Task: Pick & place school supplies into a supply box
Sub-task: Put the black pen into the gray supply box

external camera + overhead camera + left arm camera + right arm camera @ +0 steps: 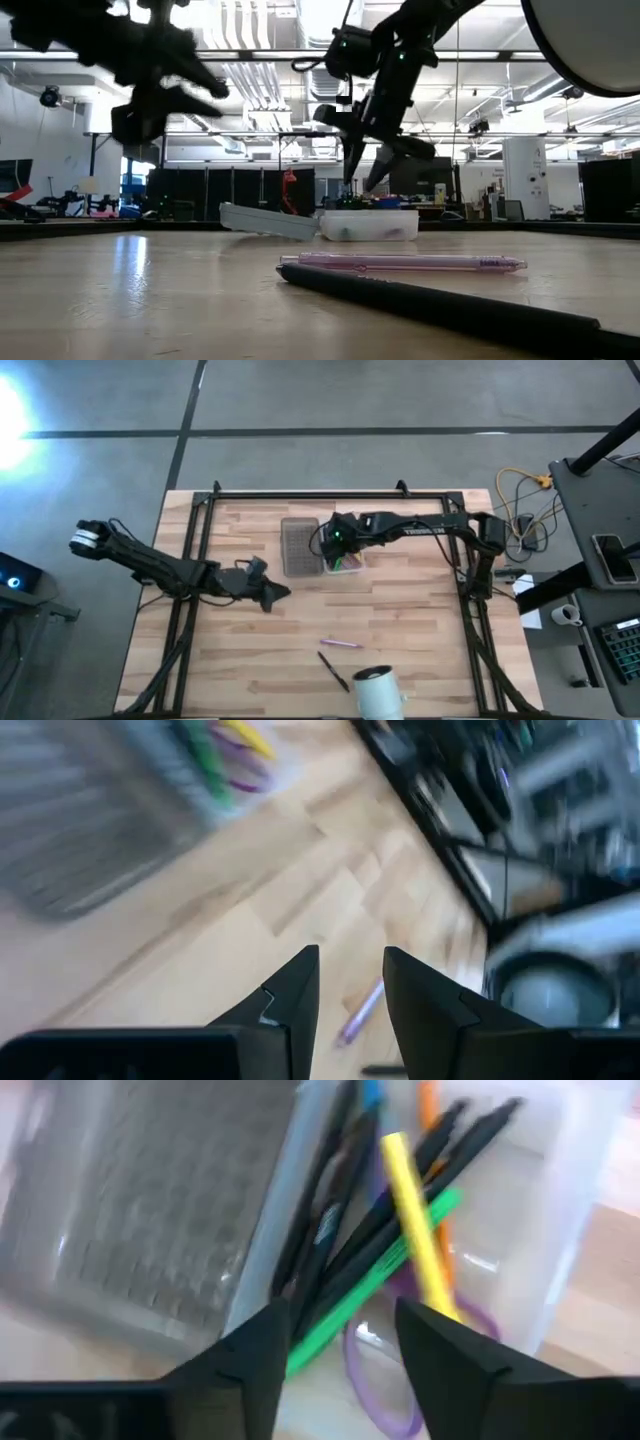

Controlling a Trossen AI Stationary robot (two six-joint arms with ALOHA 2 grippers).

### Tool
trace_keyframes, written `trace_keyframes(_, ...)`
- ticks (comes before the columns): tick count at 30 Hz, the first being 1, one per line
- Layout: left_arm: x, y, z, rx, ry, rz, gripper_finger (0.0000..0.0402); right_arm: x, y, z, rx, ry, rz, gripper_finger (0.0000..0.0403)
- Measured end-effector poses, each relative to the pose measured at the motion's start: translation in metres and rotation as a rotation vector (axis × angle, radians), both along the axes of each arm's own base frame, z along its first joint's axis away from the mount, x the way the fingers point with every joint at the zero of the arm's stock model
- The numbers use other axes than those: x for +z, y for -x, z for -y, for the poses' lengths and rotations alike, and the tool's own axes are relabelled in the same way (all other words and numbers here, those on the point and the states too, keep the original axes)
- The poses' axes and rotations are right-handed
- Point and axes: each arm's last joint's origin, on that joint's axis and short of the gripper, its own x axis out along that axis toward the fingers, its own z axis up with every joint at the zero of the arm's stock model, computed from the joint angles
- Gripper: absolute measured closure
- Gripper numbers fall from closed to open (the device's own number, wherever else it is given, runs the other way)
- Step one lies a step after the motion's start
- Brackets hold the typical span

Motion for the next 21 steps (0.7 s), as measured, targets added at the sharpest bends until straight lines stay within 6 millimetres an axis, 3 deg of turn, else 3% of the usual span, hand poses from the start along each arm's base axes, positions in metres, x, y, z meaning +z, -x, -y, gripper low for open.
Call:
trace_keyframes(5, 0.013, -0.025, 0.017, -0.250, -0.299, -0.019, 0.0304, 0.021, 0.001, -0.032, 0.288, 0.099, 0.008, 0.0196)
trace_keyframes(10, 0.037, -0.050, 0.009, -0.394, -0.712, -0.021, 0.0304, 0.034, 0.013, -0.060, 0.514, 0.155, -0.074, 0.0189)
trace_keyframes(15, 0.041, -0.075, 0.012, -0.722, -0.766, -0.101, 0.0304, 0.052, 0.037, -0.078, 0.573, 0.152, -0.150, 0.0189)
trace_keyframes(21, 0.018, -0.105, 0.058, -1.082, -0.841, -0.128, 0.0304, 0.070, 0.063, -0.103, 0.554, 0.284, -0.198, 0.0189)
